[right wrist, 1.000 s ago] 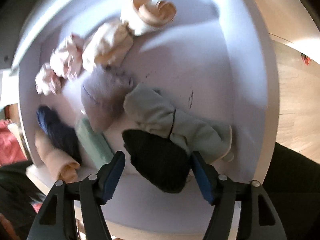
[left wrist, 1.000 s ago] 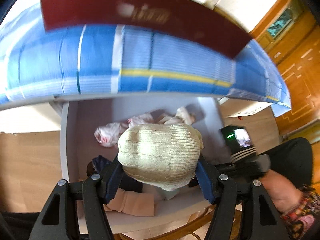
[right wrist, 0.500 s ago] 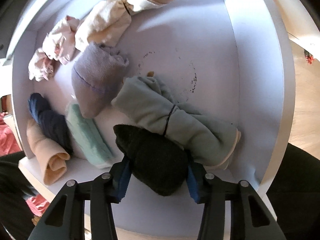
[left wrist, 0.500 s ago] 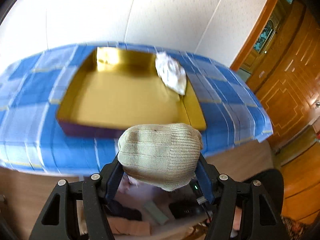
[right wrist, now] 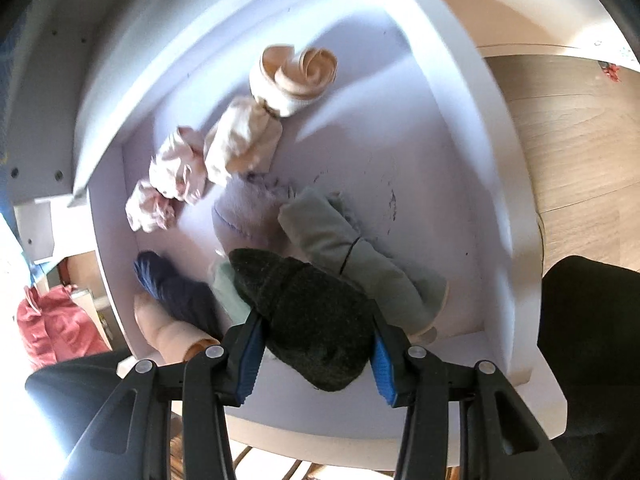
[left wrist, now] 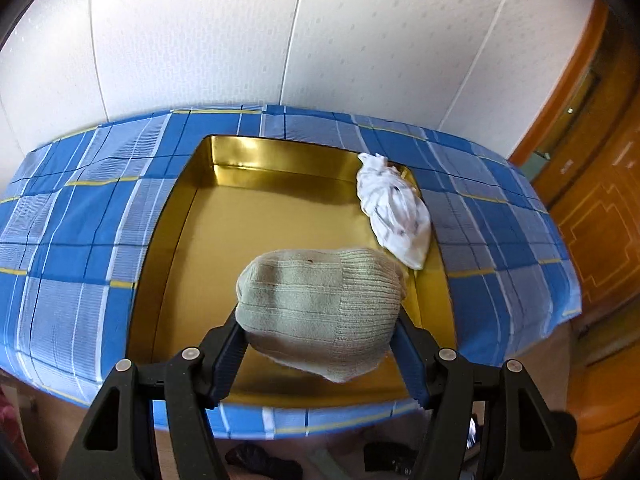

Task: Organize soft objects
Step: 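Lower the green hat into the tray and open left tool while right holds black sock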

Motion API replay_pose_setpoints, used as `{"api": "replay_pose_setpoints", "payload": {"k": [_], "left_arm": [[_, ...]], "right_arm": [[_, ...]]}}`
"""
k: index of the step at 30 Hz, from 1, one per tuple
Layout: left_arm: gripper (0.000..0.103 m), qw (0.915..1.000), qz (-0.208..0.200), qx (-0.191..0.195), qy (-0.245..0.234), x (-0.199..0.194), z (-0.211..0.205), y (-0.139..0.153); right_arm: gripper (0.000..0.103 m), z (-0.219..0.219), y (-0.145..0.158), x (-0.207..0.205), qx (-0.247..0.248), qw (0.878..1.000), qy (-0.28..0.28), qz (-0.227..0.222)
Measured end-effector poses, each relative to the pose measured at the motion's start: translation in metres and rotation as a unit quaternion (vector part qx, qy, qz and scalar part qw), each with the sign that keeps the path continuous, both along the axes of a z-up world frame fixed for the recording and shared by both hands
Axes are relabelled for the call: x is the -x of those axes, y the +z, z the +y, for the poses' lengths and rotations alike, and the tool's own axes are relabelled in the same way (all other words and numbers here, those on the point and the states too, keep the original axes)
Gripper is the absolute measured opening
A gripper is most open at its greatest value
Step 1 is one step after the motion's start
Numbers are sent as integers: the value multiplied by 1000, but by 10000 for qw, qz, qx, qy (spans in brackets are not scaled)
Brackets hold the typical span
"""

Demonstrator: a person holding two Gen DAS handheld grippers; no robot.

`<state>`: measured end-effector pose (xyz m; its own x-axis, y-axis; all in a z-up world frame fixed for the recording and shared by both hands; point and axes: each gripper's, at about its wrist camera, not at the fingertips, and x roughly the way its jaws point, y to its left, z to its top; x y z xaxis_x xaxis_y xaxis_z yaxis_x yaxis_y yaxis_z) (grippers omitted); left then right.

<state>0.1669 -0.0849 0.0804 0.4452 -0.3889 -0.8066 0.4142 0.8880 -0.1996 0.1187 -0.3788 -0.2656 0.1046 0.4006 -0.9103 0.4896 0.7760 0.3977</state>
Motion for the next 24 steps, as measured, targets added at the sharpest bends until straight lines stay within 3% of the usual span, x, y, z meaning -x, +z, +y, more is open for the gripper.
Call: {"api": "replay_pose_setpoints", "payload": {"k": [6, 14, 24], "left_arm": [[68, 9990, 312, -45, 301, -39, -31, -18], [68, 9908, 888, 339, 964, -91, -46, -46], [69, 9873, 993, 362, 1185, -125, -75, -62]], "right_arm": [[46, -17, 15, 4, 55, 9990, -413, -163], [46, -24, 15, 16, -203, 9969, -728, -236], [46, -25, 15, 11, -399, 9918, -1127, -450]]}}
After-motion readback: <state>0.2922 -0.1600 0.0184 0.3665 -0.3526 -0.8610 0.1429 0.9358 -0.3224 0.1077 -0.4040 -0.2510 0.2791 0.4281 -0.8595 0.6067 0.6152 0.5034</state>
